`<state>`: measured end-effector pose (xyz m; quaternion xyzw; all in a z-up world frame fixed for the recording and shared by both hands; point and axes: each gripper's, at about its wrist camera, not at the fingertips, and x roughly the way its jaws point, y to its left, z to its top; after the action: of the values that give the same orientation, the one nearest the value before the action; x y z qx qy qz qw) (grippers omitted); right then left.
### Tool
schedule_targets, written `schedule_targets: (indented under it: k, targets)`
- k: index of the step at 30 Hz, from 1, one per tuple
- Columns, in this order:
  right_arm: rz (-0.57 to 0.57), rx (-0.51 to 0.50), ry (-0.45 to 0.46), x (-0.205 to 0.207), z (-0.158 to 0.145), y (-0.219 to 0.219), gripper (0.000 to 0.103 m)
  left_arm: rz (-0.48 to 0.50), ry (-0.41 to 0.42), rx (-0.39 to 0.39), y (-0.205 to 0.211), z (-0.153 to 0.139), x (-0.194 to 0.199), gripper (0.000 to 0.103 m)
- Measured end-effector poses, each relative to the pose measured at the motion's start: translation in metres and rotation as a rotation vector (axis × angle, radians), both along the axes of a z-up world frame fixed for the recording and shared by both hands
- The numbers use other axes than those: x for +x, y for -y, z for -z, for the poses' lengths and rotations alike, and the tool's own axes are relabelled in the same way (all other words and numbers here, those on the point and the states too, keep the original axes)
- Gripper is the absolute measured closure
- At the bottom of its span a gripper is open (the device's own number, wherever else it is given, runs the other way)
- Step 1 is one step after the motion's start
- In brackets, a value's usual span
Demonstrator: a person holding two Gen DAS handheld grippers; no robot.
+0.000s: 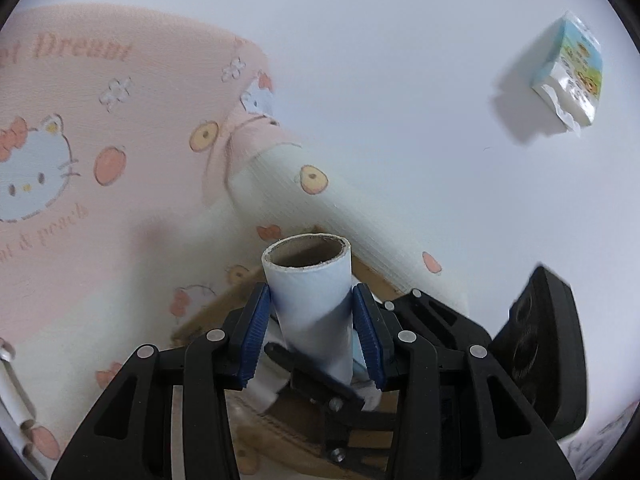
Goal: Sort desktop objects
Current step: 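Carry the upright tube with the left gripper over the cardboard box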
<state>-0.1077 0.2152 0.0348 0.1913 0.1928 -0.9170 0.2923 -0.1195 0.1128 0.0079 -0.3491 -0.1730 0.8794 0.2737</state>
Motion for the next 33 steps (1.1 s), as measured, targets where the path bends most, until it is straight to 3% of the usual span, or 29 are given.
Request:
schedule_targets:
  k: [4,8,14,21,27,30,33]
  targets:
    - [-0.006,0.001,0.062,-0.009,0.006,-0.012,0.048,0.015,0.076,-0.010,-0.013,0.009,-0.014,0.057]
    - [-0.029,0.006,0.140,-0.026,0.009,-0.028,0.048,0.018,0.165,-0.023,-0.020,0.018,-0.028,0.057]
    - [-0.057,0.077,0.201,-0.040,0.016,-0.042,0.048,0.019,0.215,-0.081,-0.033,0.027,-0.048,0.057]
    - [-0.058,0.054,0.341,-0.055,0.040,-0.062,0.048,0.028,0.330,-0.103,-0.044,0.054,-0.062,0.057]
    - [-0.091,0.065,0.445,-0.065,0.056,-0.065,0.050,-0.003,0.411,-0.026,-0.038,0.070,-0.073,0.057]
    - [-0.078,0.085,0.457,-0.070,0.059,-0.065,0.059,-0.035,0.427,-0.027,-0.034,0.076,-0.078,0.057]
    - [-0.074,0.081,0.496,-0.076,0.062,-0.065,0.059,-0.056,0.445,-0.017,-0.031,0.081,-0.081,0.057]
